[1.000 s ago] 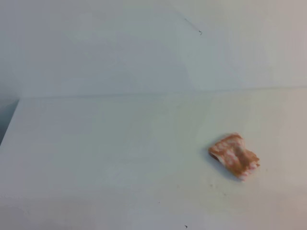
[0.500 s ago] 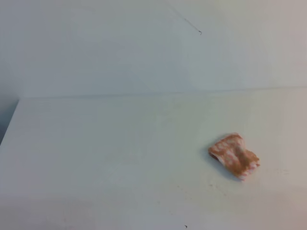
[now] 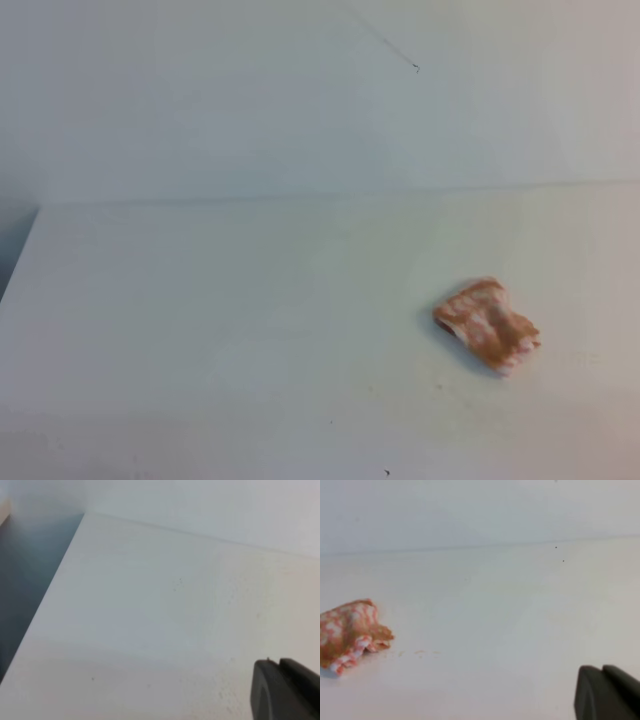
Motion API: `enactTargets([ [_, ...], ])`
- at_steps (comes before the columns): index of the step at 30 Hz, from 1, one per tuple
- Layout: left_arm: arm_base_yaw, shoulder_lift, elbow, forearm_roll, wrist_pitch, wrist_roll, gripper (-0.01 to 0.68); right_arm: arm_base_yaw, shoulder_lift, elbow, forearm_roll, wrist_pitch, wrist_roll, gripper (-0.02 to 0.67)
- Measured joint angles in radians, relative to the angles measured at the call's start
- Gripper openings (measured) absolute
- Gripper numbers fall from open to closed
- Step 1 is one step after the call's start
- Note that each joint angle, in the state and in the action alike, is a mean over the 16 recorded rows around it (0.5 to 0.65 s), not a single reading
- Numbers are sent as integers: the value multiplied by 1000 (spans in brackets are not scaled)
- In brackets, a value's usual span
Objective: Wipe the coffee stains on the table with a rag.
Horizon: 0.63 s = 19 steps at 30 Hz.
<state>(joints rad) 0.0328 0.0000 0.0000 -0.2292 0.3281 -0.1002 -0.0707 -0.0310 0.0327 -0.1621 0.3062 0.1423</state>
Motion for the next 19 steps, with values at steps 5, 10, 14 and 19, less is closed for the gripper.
enactTargets([
  [5, 0, 0, 0, 0, 0, 1, -1, -16, 0, 0, 0, 2, 0, -2],
  [10, 0, 0, 0, 0, 0, 1, -1, -31, 0, 0, 0, 0, 0, -2],
  [14, 0, 0, 0, 0, 0, 2, -1, -36, 0, 0, 0, 0, 0, -2],
  [19, 0, 0, 0, 0, 0, 2, -1, -37, 0, 0, 0, -1, 0, -2],
])
